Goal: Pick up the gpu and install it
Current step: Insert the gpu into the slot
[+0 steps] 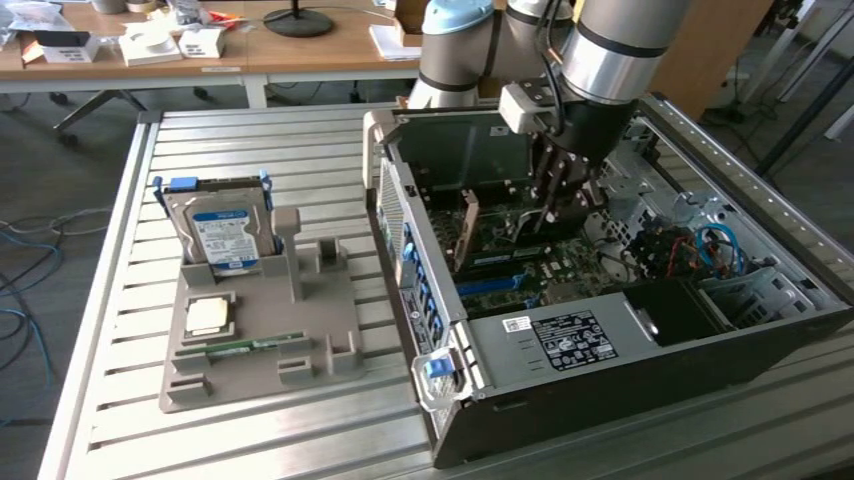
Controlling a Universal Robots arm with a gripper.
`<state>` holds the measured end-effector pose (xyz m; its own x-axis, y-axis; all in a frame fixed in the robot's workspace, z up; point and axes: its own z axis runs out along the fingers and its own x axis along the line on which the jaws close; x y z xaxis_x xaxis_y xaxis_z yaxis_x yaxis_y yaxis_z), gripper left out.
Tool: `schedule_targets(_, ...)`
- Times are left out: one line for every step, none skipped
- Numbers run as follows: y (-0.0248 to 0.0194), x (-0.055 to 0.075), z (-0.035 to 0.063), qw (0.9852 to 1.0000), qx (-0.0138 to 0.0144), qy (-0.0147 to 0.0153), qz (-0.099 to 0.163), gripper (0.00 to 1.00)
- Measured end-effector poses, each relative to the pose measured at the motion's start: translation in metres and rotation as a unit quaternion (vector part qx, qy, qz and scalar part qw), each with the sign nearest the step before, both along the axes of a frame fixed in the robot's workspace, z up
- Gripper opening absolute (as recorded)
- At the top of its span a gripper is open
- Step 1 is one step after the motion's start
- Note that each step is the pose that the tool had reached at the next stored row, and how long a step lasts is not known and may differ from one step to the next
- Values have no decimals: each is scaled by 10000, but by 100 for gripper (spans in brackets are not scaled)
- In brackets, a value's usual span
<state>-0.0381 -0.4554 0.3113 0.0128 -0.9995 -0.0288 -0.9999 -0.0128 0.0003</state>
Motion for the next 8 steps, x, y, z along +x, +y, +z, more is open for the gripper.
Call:
schedule_targets(0, -7, -4, 10000, 0, 0, 0, 26)
schedule_targets(0, -17, -7, 10000, -2, 0, 1, 26)
schedule_targets(1, -30, -9, 10000, -4, 0, 1, 26)
schedule_targets(2, -42, -14, 10000, -5, -1, 0, 26)
schedule_targets(2, -48, -23, 10000, -7, -1, 0, 26)
schedule_targets(2, -51, -36, 10000, -9, 0, 0, 26)
schedule_targets(2, -53, -54, 10000, -11, -1, 1, 26)
schedule_targets(2, -56, -71, 10000, -13, -1, 1, 26)
